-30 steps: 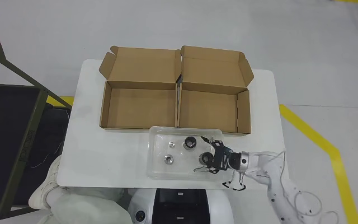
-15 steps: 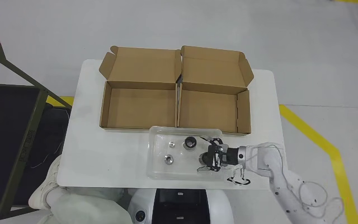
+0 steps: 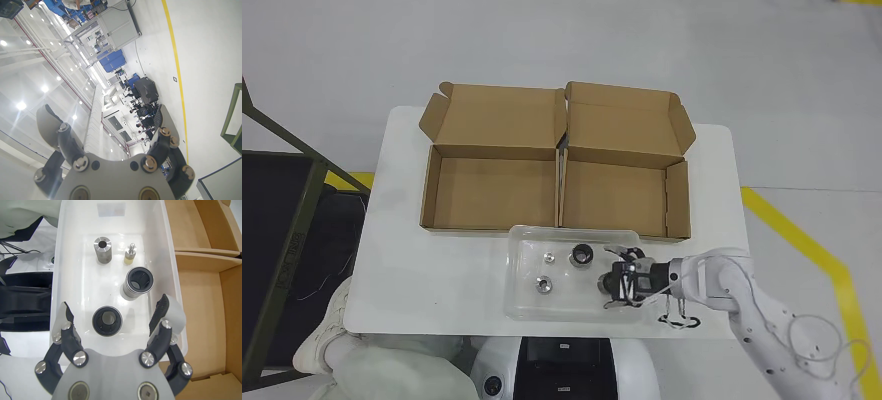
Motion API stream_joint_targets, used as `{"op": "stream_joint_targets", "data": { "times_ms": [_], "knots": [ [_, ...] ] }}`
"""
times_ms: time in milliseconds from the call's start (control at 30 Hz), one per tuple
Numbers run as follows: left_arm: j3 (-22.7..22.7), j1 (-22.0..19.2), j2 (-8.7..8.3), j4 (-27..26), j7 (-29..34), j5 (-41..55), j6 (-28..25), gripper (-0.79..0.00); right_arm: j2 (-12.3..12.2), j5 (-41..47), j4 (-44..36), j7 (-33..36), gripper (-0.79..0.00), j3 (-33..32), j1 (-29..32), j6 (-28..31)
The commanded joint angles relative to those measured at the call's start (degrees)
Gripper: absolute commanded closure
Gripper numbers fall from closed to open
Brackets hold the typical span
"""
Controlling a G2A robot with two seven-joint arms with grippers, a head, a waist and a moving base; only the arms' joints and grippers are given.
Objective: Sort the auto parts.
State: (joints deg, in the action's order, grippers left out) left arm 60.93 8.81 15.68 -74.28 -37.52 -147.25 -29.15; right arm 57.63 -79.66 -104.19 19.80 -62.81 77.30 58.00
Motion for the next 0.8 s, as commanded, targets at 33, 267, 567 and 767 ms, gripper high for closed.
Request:
{"op": "stream_joint_targets", "data": {
  "times_ms": [33,267,567,767],
  "knots": [
    [0.0,0.0,0.0,0.0,0.0,0.0,0.0,-0.785,-0.7,0.1,-0.2,1.0,-0.785,1.0,-0.8,0.0],
    [0.0,0.0,0.0,0.0,0.0,0.0,0.0,-0.785,-2.0,-0.1,0.2,2.1,-0.767,3.4,-2.9,0.0],
    [0.0,0.0,0.0,0.0,0.0,0.0,0.0,-0.785,-2.9,-1.1,1.1,3.4,-0.708,7.3,-5.6,0.0],
    [0.0,0.0,0.0,0.0,0.0,0.0,0.0,-0.785,-3.2,-1.2,1.7,5.0,-0.674,10.1,-7.4,0.0]
  ]
}}
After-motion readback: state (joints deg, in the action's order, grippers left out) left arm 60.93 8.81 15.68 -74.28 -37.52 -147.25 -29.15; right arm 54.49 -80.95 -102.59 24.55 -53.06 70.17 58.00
